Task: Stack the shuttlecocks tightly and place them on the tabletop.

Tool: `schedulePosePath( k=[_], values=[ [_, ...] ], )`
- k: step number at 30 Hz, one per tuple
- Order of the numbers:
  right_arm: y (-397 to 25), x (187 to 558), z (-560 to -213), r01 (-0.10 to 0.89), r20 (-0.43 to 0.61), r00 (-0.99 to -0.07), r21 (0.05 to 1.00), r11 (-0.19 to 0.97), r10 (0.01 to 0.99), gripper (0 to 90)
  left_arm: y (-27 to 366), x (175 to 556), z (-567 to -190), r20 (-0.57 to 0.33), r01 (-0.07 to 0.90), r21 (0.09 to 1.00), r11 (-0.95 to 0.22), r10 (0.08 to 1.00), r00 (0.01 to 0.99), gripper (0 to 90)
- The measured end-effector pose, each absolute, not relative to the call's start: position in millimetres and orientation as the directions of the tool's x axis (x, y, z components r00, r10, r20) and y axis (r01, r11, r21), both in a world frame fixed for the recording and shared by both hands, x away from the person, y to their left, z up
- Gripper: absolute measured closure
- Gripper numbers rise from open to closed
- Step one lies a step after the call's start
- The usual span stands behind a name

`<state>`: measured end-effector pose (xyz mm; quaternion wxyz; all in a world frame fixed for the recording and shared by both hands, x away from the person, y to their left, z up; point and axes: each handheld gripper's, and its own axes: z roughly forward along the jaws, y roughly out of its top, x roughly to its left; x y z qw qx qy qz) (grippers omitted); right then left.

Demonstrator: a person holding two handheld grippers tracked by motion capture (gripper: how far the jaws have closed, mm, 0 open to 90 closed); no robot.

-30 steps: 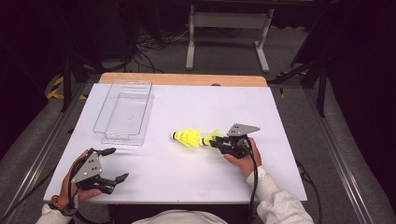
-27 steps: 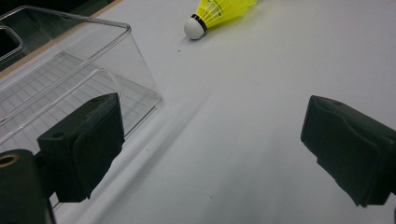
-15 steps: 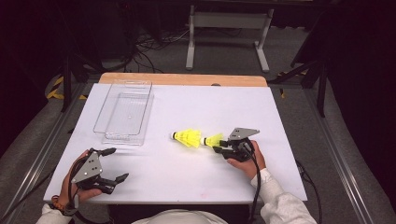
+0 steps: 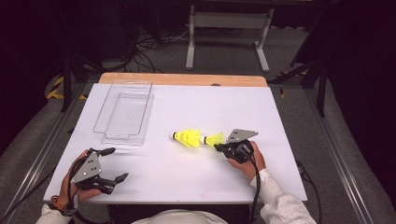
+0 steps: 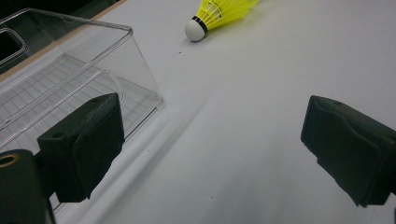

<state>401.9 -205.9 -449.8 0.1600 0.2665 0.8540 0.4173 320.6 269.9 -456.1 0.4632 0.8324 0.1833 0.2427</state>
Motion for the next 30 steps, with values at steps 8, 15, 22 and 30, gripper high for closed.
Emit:
schedulePosePath(
  k=[8, 15, 22, 30],
  values=[
    [-200, 399, -445, 0.286, -0.054, -0.817, 0.826, 0.485, 0.575, 90.0, 269, 321, -456, 0.233, 0.081, 0.861, -0.503, 0.53, 0.816, 7.1],
    [-189, 399, -446, 0.264, -0.058, -0.831, 0.834, 0.484, 0.553, 90.0, 269, 321, -456, 0.234, 0.081, 0.859, -0.506, 0.529, 0.815, 7.0],
    [-180, 401, -448, 0.27, -0.04, -0.835, 0.839, 0.472, 0.548, 90.0, 269, 321, -457, 0.235, 0.083, 0.858, -0.507, 0.531, 0.814, 7.1],
    [-172, 408, -450, 0.281, -0.021, -0.83, 0.847, 0.451, 0.557, 90.0, 268, 321, -457, 0.23, 0.087, 0.858, -0.506, 0.53, 0.816, 7.2]
  ],
)
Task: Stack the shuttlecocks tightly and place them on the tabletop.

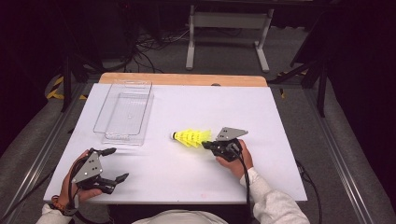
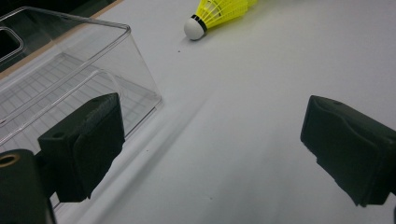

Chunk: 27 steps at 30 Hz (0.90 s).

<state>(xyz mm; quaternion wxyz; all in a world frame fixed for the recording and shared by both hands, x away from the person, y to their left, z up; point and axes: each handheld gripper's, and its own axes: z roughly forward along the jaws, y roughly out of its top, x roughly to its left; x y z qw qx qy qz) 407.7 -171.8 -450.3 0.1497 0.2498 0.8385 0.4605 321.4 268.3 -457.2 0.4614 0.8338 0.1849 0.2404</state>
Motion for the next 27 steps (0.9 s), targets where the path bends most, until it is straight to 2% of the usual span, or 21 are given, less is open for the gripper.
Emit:
schedulePosePath(
  k=[20, 27],
  values=[
    [-154, 420, -454, 0.276, -0.02, -0.847, 0.838, 0.472, 0.531, 88.3, 268, 322, -458, 0.231, 0.086, 0.856, -0.509, 0.527, 0.818, 7.3],
    [-154, 423, -457, 0.286, -0.02, -0.847, 0.825, 0.487, 0.531, 81.2, 268, 322, -458, 0.229, 0.088, 0.857, -0.509, 0.527, 0.819, 7.3]
  ],
)
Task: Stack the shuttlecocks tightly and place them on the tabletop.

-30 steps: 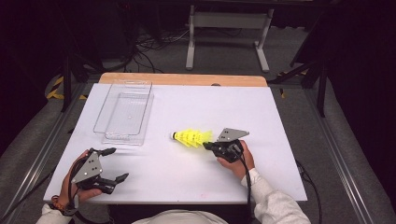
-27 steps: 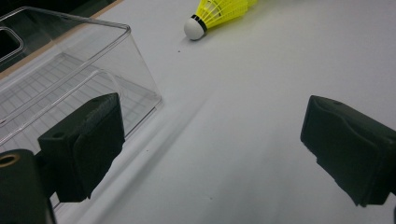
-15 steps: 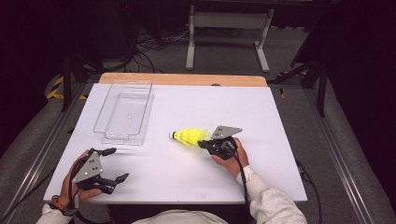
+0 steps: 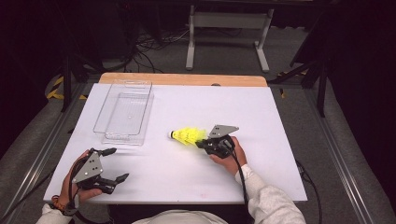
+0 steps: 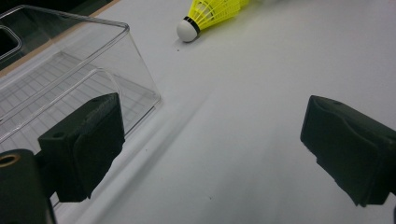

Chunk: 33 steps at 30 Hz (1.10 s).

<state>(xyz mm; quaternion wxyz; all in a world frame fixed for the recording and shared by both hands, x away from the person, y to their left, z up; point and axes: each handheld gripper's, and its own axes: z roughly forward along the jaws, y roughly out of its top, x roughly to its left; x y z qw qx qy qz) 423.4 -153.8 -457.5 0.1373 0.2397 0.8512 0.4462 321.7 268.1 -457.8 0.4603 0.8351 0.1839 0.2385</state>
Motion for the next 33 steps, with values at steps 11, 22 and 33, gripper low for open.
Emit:
schedulePosePath(
  k=[11, 22, 33],
  values=[
    [-157, 423, -456, 0.297, -0.023, -0.834, 0.823, 0.485, 0.551, 67.6, 269, 321, -457, 0.234, 0.082, 0.857, -0.508, 0.527, 0.817, 7.2],
    [-168, 412, -442, 0.248, -0.102, -0.815, 0.829, 0.502, 0.571, 47.3, 269, 321, -457, 0.235, 0.082, 0.857, -0.508, 0.529, 0.816, 7.2],
    [-178, 401, -433, 0.194, -0.157, -0.801, 0.845, 0.499, 0.577, 42.3, 270, 320, -456, 0.24, 0.079, 0.856, -0.51, 0.528, 0.815, 7.2]
  ],
)
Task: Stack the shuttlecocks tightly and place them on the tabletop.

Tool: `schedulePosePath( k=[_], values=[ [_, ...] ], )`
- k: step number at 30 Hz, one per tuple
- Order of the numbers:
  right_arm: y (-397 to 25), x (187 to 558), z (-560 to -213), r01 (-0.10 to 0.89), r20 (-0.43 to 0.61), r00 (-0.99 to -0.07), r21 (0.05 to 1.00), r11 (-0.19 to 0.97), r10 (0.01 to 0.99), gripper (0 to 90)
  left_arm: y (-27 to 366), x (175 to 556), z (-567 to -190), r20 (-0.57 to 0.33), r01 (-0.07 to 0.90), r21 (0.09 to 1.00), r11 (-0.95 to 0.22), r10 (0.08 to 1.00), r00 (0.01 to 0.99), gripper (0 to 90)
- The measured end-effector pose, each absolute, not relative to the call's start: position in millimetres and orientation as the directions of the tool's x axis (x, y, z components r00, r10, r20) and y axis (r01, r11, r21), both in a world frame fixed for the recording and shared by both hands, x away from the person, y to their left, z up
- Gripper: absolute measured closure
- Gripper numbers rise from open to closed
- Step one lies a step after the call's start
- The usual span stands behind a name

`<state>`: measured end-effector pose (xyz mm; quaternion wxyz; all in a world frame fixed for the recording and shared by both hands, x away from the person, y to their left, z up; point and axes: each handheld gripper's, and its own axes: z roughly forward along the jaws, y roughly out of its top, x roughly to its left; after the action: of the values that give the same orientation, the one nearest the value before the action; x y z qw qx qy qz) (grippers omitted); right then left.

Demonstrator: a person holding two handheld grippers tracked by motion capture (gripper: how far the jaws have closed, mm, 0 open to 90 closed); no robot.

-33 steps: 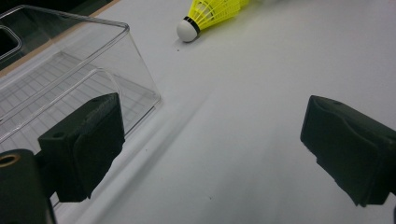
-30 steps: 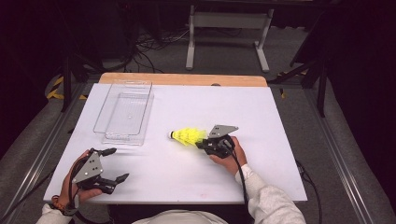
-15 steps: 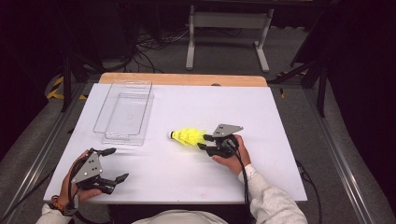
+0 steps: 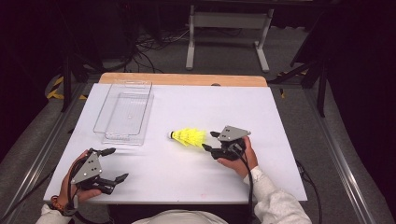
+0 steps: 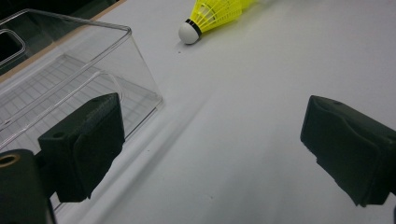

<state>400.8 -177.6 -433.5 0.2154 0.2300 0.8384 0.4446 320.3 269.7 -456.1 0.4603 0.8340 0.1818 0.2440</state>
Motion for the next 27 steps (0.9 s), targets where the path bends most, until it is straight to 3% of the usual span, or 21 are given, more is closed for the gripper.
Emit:
schedulePosePath(
  k=[9, 20, 27],
  values=[
    [-181, 395, -435, 0.168, -0.192, -0.792, 0.844, 0.51, 0.58, 35.6, 270, 320, -456, 0.24, 0.077, 0.856, -0.511, 0.526, 0.816, 7.2],
    [-176, 395, -446, 0.191, -0.178, -0.786, 0.842, 0.505, 0.592, 16.3, 269, 320, -456, 0.242, 0.077, 0.855, -0.513, 0.526, 0.816, 7.2],
    [-165, 395, -456, 0.212, -0.163, -0.807, 0.817, 0.537, 0.568, 13.3, 269, 320, -456, 0.242, 0.075, 0.856, -0.512, 0.524, 0.816, 7.2]
  ],
)
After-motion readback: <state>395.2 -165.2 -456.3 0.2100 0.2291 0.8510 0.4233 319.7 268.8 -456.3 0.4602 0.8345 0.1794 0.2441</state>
